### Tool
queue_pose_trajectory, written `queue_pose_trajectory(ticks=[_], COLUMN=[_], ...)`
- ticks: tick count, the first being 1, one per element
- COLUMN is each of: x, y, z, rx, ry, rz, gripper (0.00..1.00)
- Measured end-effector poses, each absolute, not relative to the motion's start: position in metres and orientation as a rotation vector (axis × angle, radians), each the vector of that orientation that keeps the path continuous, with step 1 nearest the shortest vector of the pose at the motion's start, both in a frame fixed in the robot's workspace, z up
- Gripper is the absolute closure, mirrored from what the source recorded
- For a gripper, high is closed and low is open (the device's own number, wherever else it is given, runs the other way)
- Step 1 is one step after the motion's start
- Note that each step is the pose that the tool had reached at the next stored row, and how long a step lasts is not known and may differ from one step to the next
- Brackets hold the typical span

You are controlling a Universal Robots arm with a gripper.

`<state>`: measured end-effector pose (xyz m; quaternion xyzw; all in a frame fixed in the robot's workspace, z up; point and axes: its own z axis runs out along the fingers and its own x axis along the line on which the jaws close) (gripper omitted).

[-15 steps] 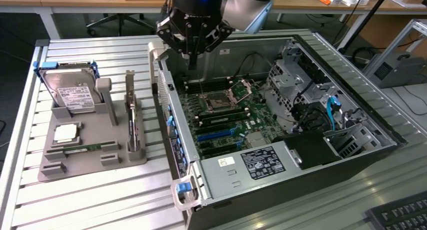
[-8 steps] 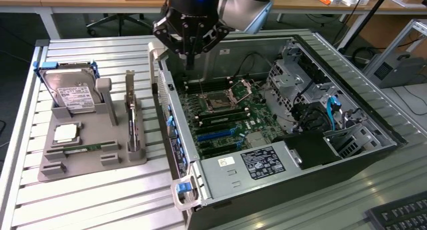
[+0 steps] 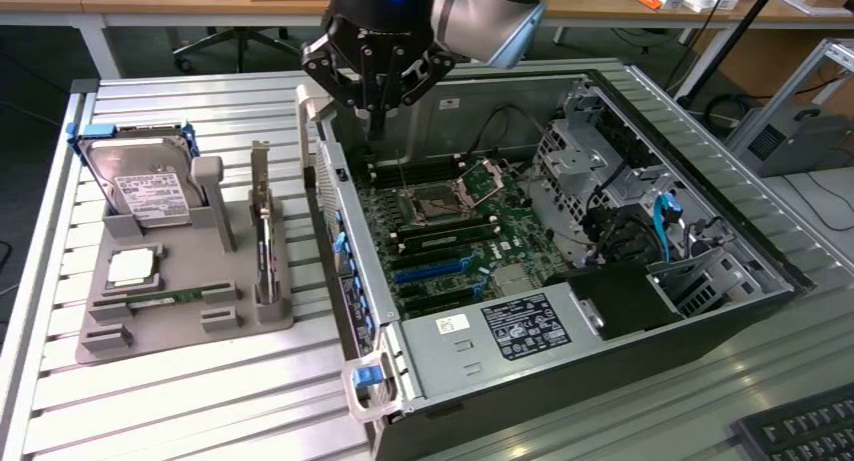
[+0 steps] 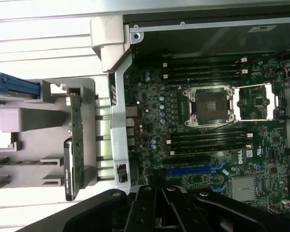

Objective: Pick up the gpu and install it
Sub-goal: 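Reach for the gpu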

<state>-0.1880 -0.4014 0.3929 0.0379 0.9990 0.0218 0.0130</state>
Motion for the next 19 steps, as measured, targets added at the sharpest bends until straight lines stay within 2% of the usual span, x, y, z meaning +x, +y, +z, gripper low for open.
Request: queue_pose_trajectory(ticks=[19], x=[-0.1934], y=[-0.4014], z=[0.3929], rx=[0.118], ry=[3.112], rz=[0.068], gripper=[0.89])
